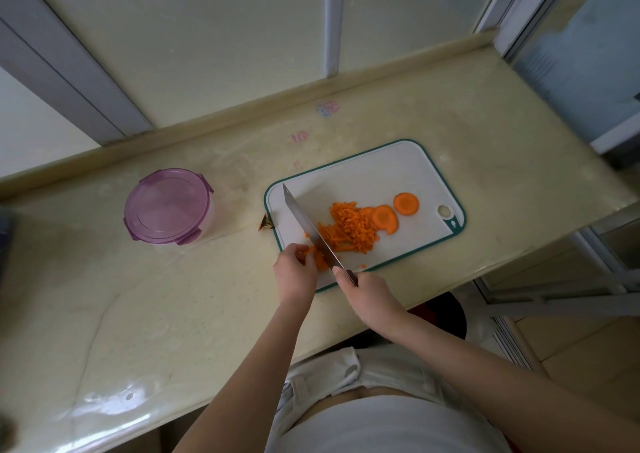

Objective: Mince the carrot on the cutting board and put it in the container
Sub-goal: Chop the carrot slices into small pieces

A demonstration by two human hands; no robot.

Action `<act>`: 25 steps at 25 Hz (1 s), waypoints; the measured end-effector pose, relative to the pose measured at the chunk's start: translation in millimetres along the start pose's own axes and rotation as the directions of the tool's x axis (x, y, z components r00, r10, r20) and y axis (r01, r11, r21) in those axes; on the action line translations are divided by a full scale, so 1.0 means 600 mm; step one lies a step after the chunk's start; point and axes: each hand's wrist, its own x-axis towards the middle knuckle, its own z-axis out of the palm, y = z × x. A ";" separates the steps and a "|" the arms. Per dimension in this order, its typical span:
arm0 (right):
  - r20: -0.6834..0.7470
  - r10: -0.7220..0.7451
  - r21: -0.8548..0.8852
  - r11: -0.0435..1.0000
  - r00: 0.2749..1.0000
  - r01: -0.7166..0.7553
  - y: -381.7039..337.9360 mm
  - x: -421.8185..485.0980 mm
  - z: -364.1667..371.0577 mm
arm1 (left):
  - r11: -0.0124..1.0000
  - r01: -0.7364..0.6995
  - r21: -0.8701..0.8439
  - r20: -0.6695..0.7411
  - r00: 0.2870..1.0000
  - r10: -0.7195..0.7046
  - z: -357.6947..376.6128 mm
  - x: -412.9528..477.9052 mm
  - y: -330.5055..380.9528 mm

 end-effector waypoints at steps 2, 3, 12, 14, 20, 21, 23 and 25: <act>-0.002 0.005 0.014 1.000 1.000 -0.005 -0.002 0.001 0.001 | 1.000 0.009 -0.024 -0.009 1.000 -0.009 0.004 0.001 0.002; -0.004 0.009 0.019 1.000 1.000 -0.009 -0.003 0.001 0.001 | 1.000 0.008 -0.028 -0.024 1.000 -0.008 0.005 0.001 0.003; -0.015 0.020 0.018 1.000 1.000 -0.019 -0.009 0.006 0.004 | 0.989 0.130 -0.071 0.024 0.991 -0.129 -0.002 0.000 0.002; -0.017 0.021 0.015 1.000 1.000 -0.021 -0.010 0.006 0.002 | 0.986 0.147 -0.078 0.037 0.989 -0.144 -0.001 -0.001 0.005; -0.028 0.018 0.014 1.000 0.999 -0.017 -0.012 0.005 -0.003 | 0.981 0.175 -0.088 0.056 0.984 -0.171 -0.001 0.002 0.006; -0.034 0.013 0.018 1.000 0.999 -0.012 -0.012 0.005 -0.005 | 0.979 0.180 -0.092 0.059 0.983 -0.175 -0.001 0.003 0.006; -0.035 0.000 0.007 1.000 0.999 0.001 -0.012 0.003 -0.009 | 0.977 0.188 -0.098 0.064 0.981 -0.182 -0.001 0.006 0.005; -0.022 0.003 -0.009 1.000 1.000 -0.004 -0.012 0.004 -0.009 | 0.977 0.189 -0.100 0.069 0.981 -0.183 -0.002 0.008 0.004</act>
